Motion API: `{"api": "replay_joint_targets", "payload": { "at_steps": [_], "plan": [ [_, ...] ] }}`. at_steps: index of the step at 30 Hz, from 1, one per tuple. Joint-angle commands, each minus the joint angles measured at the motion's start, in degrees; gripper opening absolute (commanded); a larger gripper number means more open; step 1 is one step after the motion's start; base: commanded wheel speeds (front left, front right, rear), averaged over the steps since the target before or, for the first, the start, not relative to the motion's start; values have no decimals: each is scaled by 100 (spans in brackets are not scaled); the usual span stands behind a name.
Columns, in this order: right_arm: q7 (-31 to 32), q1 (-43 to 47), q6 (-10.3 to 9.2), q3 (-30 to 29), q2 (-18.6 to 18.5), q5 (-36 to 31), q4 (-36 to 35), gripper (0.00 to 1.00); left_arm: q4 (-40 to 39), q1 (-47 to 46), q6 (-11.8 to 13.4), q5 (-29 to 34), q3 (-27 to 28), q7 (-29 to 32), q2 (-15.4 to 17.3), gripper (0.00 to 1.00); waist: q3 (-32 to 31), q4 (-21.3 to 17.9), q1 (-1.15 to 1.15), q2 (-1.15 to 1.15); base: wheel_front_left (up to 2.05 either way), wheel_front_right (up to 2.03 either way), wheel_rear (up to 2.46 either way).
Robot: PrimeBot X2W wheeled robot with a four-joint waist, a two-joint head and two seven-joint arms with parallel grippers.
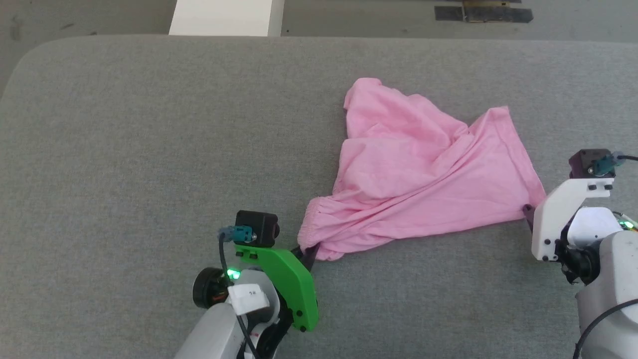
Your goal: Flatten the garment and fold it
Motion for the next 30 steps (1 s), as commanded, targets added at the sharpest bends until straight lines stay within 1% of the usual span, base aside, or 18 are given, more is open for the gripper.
{"api": "replay_joint_targets", "payload": {
  "at_steps": [1,2,3,4,5,9,10,12,14,17,18,20,23,26,29,30],
  "plan": [
    [98,-61,-9,34,-45,-50,123,100,-7,26,-6,1,-11,1,15,0,68,68,0,0,0,0,0],
    [116,-77,-9,48,-47,-13,187,83,-5,21,-5,-2,-15,-5,12,0,75,70,0,0,0,0,0],
    [100,-91,-9,76,-57,11,221,41,-2,16,-5,-3,-16,-11,12,0,78,67,0,0,0,0,0],
    [80,-100,-9,113,-72,34,254,25,0,13,-13,-10,-18,-24,12,0,72,59,0,0,0,0,0],
    [50,-106,-9,189,-88,97,294,0,5,12,-23,-17,-19,-43,12,0,55,44,0,0,0,0,0],
    [-71,-151,-9,322,-153,460,299,0,9,4,-57,-82,15,-144,-2,0,-62,-24,0,0,0,0,0],
    [-82,-198,-9,305,-142,642,238,0,-7,-7,-67,-134,54,-169,-9,0,-106,-45,0,0,0,0,0],
    [-114,-321,-9,297,-107,1079,61,0,-60,-68,-115,-225,115,-150,7,0,-188,-80,0,0,0,0,0],
    [-52,-558,-9,176,-25,1785,-256,0,-215,-236,-245,-544,286,-75,-17,0,-299,-103,0,0,0,0,0],
    [267,-964,-9,84,76,2723,-771,0,-408,-751,-352,-613,494,165,234,0,-384,-130,0,0,0,0,0],
    [431,-1145,-9,70,82,2967,-980,0,-470,-1019,-391,-703,618,264,297,0,-396,-140,0,0,0,0,0],
    [726,-1506,-9,23,89,3250,-1274,0,-445,-1589,-464,-810,802,534,473,0,-392,-154,0,0,0,0,0],
    [1055,-2160,-9,-118,167,3380,-1437,0,-120,-2526,-547,-844,1010,930,778,0,-289,-201,0,0,0,0,0],
    [1097,-2964,-9,-388,282,3133,-1280,0,424,-3551,-706,-658,1019,1218,1084,0,-82,-243,0,0,0,0,0],
    [950,-3811,-9,-619,360,2689,-966,0,984,-4521,-702,-549,1068,1270,1096,0,256,-271,0,0,0,0,0],
    [879,-3999,-9,-690,372,2610,-883,0,1090,-4715,-678,-493,1072,1245,1094,0,325,-283,0,0,0,0,0]
  ]
}}
